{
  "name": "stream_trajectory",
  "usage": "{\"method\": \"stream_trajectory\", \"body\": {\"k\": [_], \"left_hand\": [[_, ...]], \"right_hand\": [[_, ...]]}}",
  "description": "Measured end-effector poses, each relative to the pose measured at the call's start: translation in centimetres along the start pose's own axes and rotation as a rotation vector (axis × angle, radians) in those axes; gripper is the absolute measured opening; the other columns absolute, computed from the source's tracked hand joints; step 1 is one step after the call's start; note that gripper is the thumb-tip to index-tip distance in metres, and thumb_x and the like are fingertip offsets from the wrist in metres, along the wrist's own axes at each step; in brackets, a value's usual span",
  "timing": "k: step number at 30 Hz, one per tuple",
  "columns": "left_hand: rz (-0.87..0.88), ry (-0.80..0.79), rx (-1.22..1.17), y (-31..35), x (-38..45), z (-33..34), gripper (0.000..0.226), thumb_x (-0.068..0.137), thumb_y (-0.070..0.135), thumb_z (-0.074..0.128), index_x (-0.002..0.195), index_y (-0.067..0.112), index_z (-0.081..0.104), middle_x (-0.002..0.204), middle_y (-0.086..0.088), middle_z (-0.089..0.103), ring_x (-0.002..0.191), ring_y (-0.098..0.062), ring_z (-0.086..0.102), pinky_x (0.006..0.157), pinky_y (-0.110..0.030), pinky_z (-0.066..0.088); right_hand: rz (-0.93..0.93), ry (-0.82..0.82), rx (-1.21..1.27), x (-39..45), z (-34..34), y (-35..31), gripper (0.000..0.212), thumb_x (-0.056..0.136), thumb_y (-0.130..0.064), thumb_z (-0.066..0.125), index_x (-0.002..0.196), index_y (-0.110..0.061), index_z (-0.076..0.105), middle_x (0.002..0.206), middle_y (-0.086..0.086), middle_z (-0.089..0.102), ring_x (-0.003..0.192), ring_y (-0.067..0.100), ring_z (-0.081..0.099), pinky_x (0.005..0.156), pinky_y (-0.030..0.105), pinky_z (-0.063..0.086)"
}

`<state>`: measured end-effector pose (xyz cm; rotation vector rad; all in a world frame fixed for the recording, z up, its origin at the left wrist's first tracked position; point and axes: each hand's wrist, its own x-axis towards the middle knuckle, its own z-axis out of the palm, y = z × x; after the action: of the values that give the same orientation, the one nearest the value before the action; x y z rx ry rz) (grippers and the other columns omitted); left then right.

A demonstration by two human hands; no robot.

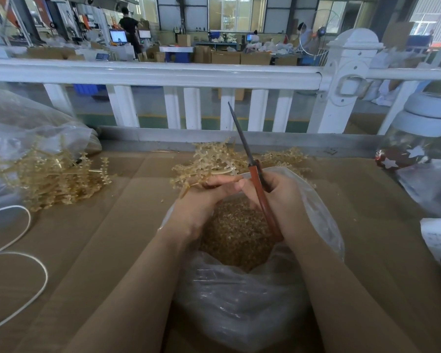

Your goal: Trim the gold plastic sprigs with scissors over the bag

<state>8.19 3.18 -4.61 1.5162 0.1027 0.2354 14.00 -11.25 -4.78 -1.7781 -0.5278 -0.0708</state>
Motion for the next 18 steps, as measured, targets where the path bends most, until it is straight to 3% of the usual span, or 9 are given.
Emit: {"method": "stream_trajectory", "body": {"k": [2, 5, 8, 9, 11, 13, 15, 18], "left_hand": [[0.051, -0.010, 0.011, -0.3, 0.2, -0.3, 0.004, 0.071, 0.041, 0.075, 0.072, 0.040, 0.078, 0.057, 0.025, 0.061, 0.056, 0.013, 0.057, 0.070, -0.017, 0.045], [0.087, -0.044, -0.004, -0.7, 0.7, -0.7, 0.028, 0.068, 0.040, 0.082, 0.094, 0.030, 0.079, 0.087, 0.015, 0.075, 0.083, 0.005, 0.068, 0.070, -0.007, 0.049], [0.073, -0.063, -0.127, -0.9, 0.8, -0.8, 0.026, 0.065, 0.028, 0.087, 0.089, 0.027, 0.079, 0.096, 0.005, 0.076, 0.093, -0.007, 0.071, 0.074, -0.015, 0.053], [0.067, -0.063, -0.207, -0.7, 0.9, -0.9, 0.038, 0.064, 0.024, 0.089, 0.099, 0.022, 0.077, 0.102, 0.001, 0.076, 0.100, -0.013, 0.071, 0.079, -0.022, 0.055], [0.044, -0.061, -0.443, -0.4, 1.1, -1.2, 0.086, 0.053, 0.021, 0.096, 0.128, 0.009, 0.058, 0.116, -0.011, 0.072, 0.112, -0.027, 0.067, 0.092, -0.034, 0.056], [0.065, -0.074, -0.618, 0.2, 1.1, -1.7, 0.110, 0.044, 0.026, 0.100, 0.138, 0.013, 0.044, 0.118, -0.011, 0.069, 0.111, -0.030, 0.066, 0.095, -0.038, 0.055], [0.093, -0.084, -0.695, 0.5, 1.1, -2.1, 0.118, 0.043, 0.032, 0.100, 0.142, 0.015, 0.040, 0.123, -0.011, 0.064, 0.115, -0.031, 0.061, 0.097, -0.042, 0.054], [0.101, -0.094, -0.723, 0.5, 1.0, -2.7, 0.107, 0.046, 0.045, 0.097, 0.136, 0.016, 0.046, 0.128, -0.013, 0.061, 0.120, -0.032, 0.058, 0.104, -0.047, 0.048]], "right_hand": [[0.033, -0.032, 0.066, -0.1, -0.1, -0.2, 0.016, 0.090, -0.024, 0.073, 0.075, -0.020, 0.070, 0.050, -0.007, 0.060, 0.045, 0.000, 0.053, 0.047, 0.013, 0.044], [0.055, -0.027, 0.071, -0.1, -0.2, -0.3, 0.017, 0.091, -0.022, 0.071, 0.077, -0.012, 0.070, 0.052, -0.005, 0.062, 0.049, 0.004, 0.056, 0.051, 0.015, 0.046], [0.073, 0.006, 0.069, 0.0, -0.2, -0.3, 0.019, 0.091, -0.022, 0.071, 0.078, -0.009, 0.071, 0.053, -0.004, 0.064, 0.048, 0.002, 0.057, 0.051, 0.014, 0.045], [0.080, 0.014, 0.076, -0.1, -0.1, -0.3, 0.019, 0.091, -0.022, 0.071, 0.078, -0.008, 0.071, 0.054, -0.003, 0.064, 0.047, 0.001, 0.056, 0.050, 0.013, 0.044], [0.092, 0.032, 0.088, -0.1, -0.1, -0.3, 0.020, 0.091, -0.021, 0.070, 0.075, -0.008, 0.070, 0.055, -0.002, 0.064, 0.047, 0.002, 0.055, 0.049, 0.013, 0.044], [0.102, 0.054, 0.097, -0.1, -0.2, -0.3, 0.020, 0.091, -0.021, 0.070, 0.074, -0.011, 0.070, 0.055, -0.003, 0.065, 0.048, 0.003, 0.056, 0.050, 0.013, 0.046], [0.114, 0.076, 0.114, 0.0, -0.3, -0.3, 0.016, 0.091, -0.019, 0.069, 0.075, -0.016, 0.070, 0.054, -0.004, 0.065, 0.049, 0.003, 0.059, 0.052, 0.011, 0.048], [0.120, 0.093, 0.121, 0.2, -0.4, -0.2, 0.017, 0.090, -0.017, 0.069, 0.073, -0.018, 0.069, 0.055, -0.004, 0.066, 0.052, 0.005, 0.061, 0.055, 0.012, 0.050]]}}
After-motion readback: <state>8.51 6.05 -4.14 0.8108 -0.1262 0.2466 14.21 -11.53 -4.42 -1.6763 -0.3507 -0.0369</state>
